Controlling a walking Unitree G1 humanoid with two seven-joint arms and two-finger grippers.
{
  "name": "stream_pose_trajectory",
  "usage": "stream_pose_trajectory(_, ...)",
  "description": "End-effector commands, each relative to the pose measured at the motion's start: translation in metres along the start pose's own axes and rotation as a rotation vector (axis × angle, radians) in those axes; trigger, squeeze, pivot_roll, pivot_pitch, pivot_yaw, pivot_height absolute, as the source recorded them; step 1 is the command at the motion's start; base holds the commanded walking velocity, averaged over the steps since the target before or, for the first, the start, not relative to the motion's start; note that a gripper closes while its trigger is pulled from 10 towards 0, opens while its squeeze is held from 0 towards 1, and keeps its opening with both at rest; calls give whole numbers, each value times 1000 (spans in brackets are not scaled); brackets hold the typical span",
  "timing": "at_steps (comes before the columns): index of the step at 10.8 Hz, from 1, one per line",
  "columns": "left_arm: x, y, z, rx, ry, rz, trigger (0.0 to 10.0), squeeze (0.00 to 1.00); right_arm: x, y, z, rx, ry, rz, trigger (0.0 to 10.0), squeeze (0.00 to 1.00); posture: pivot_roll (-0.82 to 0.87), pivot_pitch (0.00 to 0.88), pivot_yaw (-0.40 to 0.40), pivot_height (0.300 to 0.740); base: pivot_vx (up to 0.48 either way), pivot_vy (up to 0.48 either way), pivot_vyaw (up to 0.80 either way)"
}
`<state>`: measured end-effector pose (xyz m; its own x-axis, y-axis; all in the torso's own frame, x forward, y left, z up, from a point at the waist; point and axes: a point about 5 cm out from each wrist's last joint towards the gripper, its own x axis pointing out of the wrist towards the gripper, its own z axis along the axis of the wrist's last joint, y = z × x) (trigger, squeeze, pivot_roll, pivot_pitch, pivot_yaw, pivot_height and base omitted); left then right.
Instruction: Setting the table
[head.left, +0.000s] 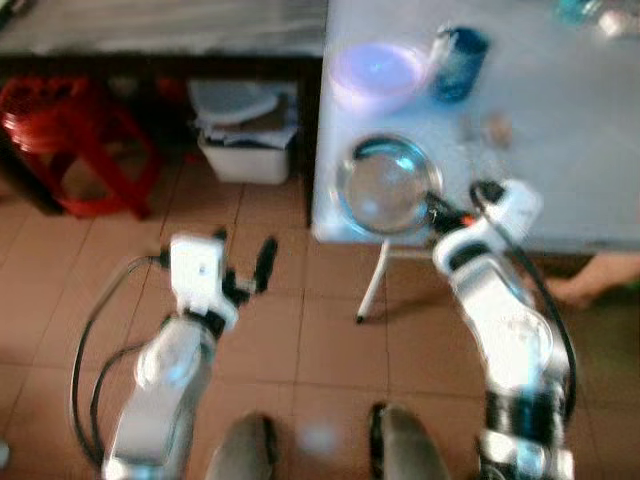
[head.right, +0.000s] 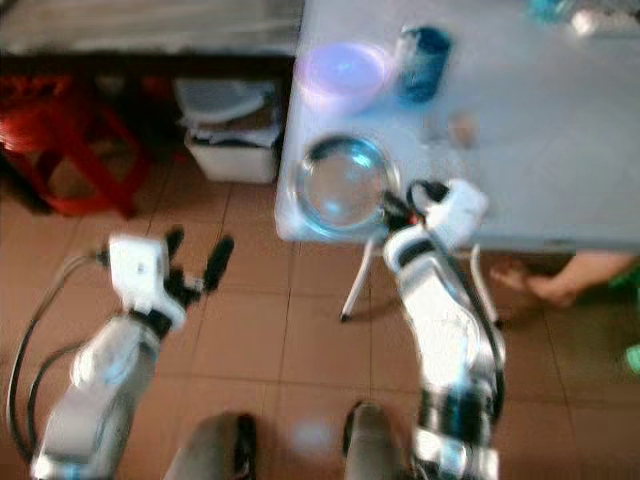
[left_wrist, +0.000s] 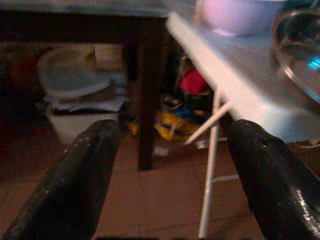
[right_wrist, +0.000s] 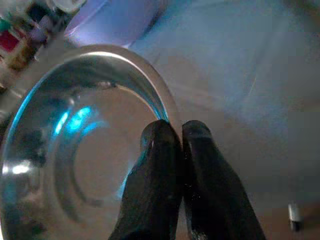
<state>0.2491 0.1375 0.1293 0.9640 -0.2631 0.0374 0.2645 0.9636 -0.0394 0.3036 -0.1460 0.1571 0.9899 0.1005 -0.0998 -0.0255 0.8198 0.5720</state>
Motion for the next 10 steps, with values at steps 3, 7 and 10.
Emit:
stream_pose_trajectory(3,-1,-2,-5,4,4,11,10000,0,-3,-5,-6,-62,-16,-51,0,0,-49,206,38,740,0,462,0)
stream_pose_trajectory(7,4,-3,-3,8,-23,15,10000,0,1,0,13,-165,-125,-9,0,0,-49,199,35,740,196,408,0)
stream_pose_trajectory(10,8,-3,-1,22,-42,27,10000,0,-1,5,17,-282,-177,22,0,0,-57,189,34,740,419,112,0)
